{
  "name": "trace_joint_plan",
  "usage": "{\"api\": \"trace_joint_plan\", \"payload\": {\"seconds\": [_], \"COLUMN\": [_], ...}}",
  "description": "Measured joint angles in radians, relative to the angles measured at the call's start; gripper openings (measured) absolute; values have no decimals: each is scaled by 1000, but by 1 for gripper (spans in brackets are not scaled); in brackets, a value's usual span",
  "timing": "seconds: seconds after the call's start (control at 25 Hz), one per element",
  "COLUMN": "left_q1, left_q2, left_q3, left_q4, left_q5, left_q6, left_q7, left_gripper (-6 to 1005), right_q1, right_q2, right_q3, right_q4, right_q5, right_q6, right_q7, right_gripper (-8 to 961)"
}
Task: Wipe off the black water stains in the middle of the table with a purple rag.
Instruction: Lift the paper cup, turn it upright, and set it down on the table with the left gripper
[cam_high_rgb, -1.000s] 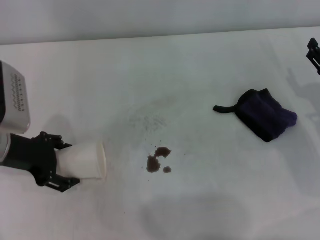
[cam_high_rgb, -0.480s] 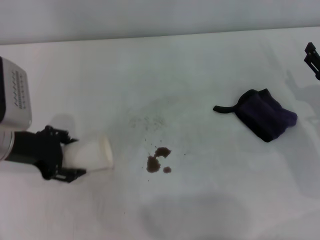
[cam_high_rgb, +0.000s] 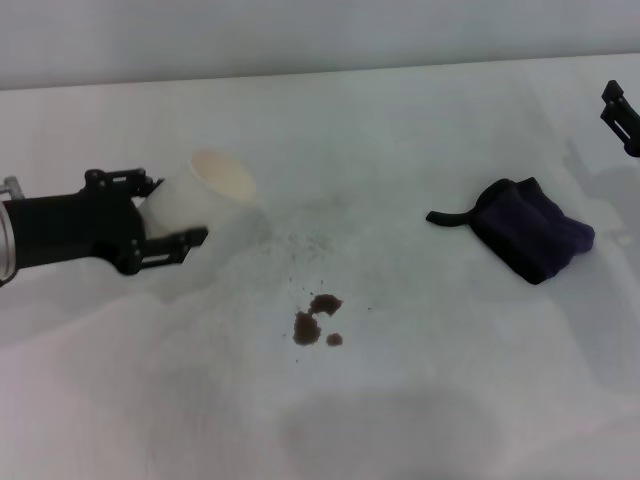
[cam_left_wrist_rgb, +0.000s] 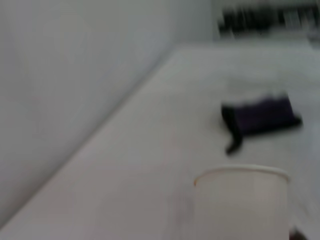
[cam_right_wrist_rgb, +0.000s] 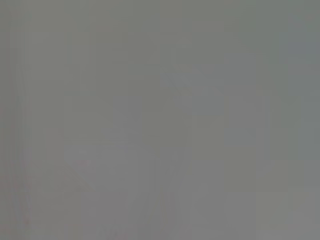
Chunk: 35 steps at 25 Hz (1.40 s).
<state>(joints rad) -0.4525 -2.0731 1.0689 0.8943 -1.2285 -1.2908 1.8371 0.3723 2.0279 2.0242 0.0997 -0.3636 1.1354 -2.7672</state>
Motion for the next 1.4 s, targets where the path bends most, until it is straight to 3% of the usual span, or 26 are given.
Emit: {"api": "trace_joint_plan", "payload": {"seconds": [0.32, 0.6, 1.04, 1.4], "left_q1": [-23, -9, 76, 71], "left_q2": [-8, -11, -10, -11], "left_q3": [3, 2, 2, 0], "left_q4": [-242, -399, -432, -501], "left_q5": [-211, -308, -382, -386], "left_q6": [66, 69, 119, 184], "left_q7": [99, 240, 351, 384], "left_gripper": [665, 657, 655, 653], "right_q1": [3, 4, 0, -5], "right_q2": [0, 0, 0, 0], "right_q3": [-1, -1, -3, -4], "right_q4": [2, 5, 5, 3], "right_q5": [0, 0, 0, 0], "right_q6": [0, 0, 12, 13], "right_q7": [-3, -4, -5, -4], "right_gripper": [847, 847, 847, 847]}}
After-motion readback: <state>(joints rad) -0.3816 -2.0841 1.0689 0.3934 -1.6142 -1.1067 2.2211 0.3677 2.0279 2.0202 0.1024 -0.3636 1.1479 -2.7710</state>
